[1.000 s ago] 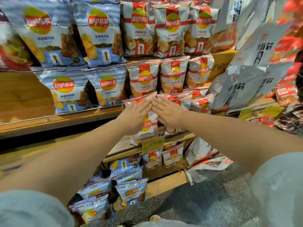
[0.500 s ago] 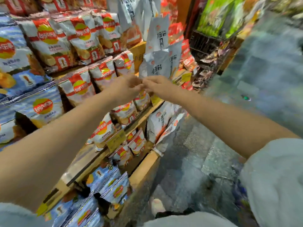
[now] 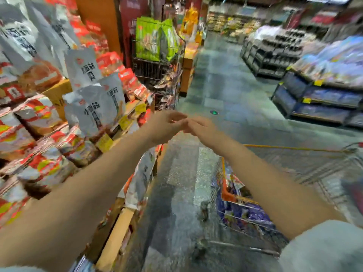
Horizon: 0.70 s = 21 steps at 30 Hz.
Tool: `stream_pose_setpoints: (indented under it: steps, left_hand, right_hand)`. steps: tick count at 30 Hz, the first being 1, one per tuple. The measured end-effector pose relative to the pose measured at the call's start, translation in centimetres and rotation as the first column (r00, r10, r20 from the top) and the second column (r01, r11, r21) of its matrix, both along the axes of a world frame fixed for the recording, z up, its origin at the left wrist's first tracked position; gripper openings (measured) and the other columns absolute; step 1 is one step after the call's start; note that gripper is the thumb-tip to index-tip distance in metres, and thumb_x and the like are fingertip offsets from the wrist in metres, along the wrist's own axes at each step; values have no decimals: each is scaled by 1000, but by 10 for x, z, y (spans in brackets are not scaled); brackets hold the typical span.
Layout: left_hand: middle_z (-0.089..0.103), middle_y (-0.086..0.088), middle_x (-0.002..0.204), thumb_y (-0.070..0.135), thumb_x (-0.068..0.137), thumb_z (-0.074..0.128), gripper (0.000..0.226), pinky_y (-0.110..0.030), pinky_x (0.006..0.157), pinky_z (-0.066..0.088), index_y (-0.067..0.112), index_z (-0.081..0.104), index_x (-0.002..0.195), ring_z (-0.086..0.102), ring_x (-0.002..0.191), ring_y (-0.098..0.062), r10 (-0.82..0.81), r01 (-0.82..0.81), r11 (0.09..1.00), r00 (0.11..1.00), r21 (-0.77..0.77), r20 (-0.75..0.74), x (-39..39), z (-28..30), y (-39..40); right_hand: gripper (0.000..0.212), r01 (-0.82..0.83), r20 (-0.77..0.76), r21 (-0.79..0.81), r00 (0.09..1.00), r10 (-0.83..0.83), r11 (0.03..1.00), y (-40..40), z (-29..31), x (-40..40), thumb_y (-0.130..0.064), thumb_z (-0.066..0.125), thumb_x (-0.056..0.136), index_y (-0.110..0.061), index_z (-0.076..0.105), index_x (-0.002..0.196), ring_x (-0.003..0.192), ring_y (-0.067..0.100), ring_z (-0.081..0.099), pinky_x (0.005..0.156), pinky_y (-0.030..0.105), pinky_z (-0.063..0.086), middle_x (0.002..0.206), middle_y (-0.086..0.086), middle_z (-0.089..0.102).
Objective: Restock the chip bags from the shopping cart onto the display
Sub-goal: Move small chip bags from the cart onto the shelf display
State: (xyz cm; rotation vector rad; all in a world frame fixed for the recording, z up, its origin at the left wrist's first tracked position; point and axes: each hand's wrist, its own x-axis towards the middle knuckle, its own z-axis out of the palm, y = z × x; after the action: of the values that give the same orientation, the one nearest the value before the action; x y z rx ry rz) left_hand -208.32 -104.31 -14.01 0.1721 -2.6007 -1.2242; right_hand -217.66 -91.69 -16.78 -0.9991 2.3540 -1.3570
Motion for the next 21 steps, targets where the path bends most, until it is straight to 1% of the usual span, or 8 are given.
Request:
stream_pose_setpoints:
  steps: [1, 3, 5, 10, 12, 17, 19, 21]
  left_hand:
    - [69, 4, 104, 33, 94, 56, 31, -29, 92, 49, 16, 65, 118, 62, 99, -11, -52, 52, 999, 999, 3, -10, -13, -1, 20]
    - [67, 9, 93, 29, 95, 54, 27, -11, 80, 47, 15, 66, 115, 61, 91, -7, -156, 155, 988, 988, -23, -19, -35, -4, 62]
    - [66, 5, 96, 25, 96, 53, 26, -1, 69, 40, 13, 66, 115, 59, 90, -6, -208, 207, 976, 978, -62, -14, -56, -7, 103]
    - [57, -4, 131, 33, 96, 50, 38, -35, 98, 42, 17, 56, 130, 52, 119, -20, -188, 196, 934, 981, -300, 57, -108, -38, 183]
    - [53, -5, 135, 31, 97, 49, 38, -35, 100, 39, 20, 53, 133, 50, 121, -23, -177, 190, 898, 982, -397, 70, -126, -58, 216]
    - [41, -2, 147, 31, 98, 43, 45, -35, 106, 33, 21, 40, 142, 39, 133, -22, -206, 284, 781, 958, -556, 200, -152, -108, 292]
    - [38, -3, 148, 31, 98, 42, 46, -38, 107, 33, 20, 39, 143, 36, 135, -23, -192, 295, 743, 954, -601, 231, -163, -121, 314]
    - [38, -6, 147, 31, 97, 43, 47, -39, 108, 31, 19, 40, 142, 34, 135, -25, -187, 297, 721, 953, -626, 237, -174, -131, 330]
  right_hand:
    - [29, 34, -10, 19, 999, -34, 999, 21, -3, -9, -15, 38, 99, -22, 65, 93, 94, 20, 62, 85, 33, 47, 95, 3, 64]
    - [27, 95, -57, 69, 994, -91, 993, 65, -7, -24, -10, 38, 95, -8, 65, 95, 101, 32, 61, 91, 48, 48, 101, 15, 66]
    - [27, 148, -109, 110, 985, -136, 983, 110, -10, -37, -9, 39, 95, -1, 64, 102, 103, 33, 59, 93, 49, 45, 107, 20, 64]
    - [31, 169, -180, 198, 975, -134, 965, 214, -27, -61, -15, 41, 101, 3, 63, 114, 108, 29, 55, 91, 36, 41, 114, 20, 62]
    - [31, 208, -191, 251, 968, -162, 946, 256, -36, -67, -16, 41, 102, 3, 61, 114, 105, 29, 55, 86, 33, 38, 113, 19, 61]
    - [38, 268, -191, 426, 960, -203, 864, 337, -70, -84, -26, 39, 102, -8, 51, 134, 123, 27, 49, 102, 43, 39, 134, 12, 54]
    - [41, 299, -220, 469, 951, -218, 831, 360, -80, -88, -28, 40, 102, -10, 47, 138, 118, 25, 51, 97, 36, 41, 127, 9, 57]
    - [43, 327, -253, 495, 941, -226, 805, 379, -88, -93, -28, 40, 102, -10, 44, 141, 102, 23, 53, 81, 29, 37, 105, 5, 61]
